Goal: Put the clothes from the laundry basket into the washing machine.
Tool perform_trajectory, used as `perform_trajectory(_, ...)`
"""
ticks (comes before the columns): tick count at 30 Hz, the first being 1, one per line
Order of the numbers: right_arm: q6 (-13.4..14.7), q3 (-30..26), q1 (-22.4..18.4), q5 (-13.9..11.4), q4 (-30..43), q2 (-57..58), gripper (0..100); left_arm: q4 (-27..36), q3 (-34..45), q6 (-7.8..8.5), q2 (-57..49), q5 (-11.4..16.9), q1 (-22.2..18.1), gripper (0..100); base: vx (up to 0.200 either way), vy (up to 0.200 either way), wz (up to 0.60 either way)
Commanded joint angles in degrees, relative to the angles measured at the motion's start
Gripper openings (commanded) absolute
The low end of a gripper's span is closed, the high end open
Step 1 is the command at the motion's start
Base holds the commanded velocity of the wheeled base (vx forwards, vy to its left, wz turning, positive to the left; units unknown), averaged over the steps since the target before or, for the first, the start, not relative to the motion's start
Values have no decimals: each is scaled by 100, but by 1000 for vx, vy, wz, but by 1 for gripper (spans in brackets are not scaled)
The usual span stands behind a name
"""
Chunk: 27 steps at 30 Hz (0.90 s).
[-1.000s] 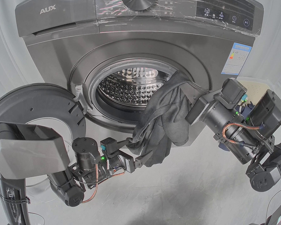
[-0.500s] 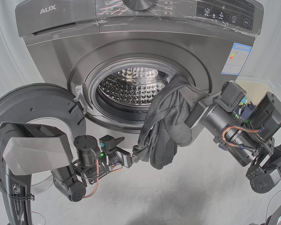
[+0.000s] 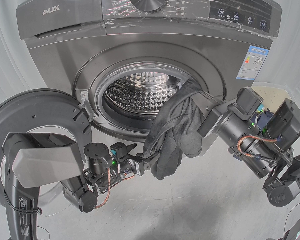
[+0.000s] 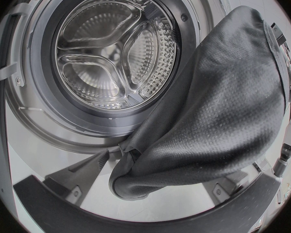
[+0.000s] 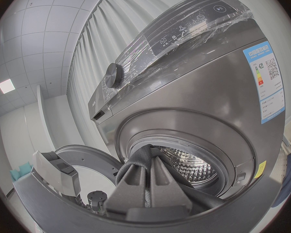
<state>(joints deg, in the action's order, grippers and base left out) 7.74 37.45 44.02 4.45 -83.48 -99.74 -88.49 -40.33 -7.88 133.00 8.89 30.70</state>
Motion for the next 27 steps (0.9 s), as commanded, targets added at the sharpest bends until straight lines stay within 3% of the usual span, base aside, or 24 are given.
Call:
perform_trajectory(1,-1,-45,1,3,-10,25,0,-1,-177,-12,156,-1,-64,0,0,0,0)
perform_trajectory(9,8,-185,-7,-6,-37,43,0,-28,-248,-12,7,-10,-73,0,0,0,0)
perform_trajectory(15,122,-818,-210,-76,-116,51,0,-10,438,-56,-1514,-1,-90,0,0,0,0)
perform_trajectory(20,615,-1284,-368,-93,-335,69,0,-1,1159,-83,-2621,25,-108,0,0,0,0)
perform_trajectory(27,632,-1723,-377,-67,-502,25,0,-1,1572,-127,-3483,78,-407,0,0,0,0)
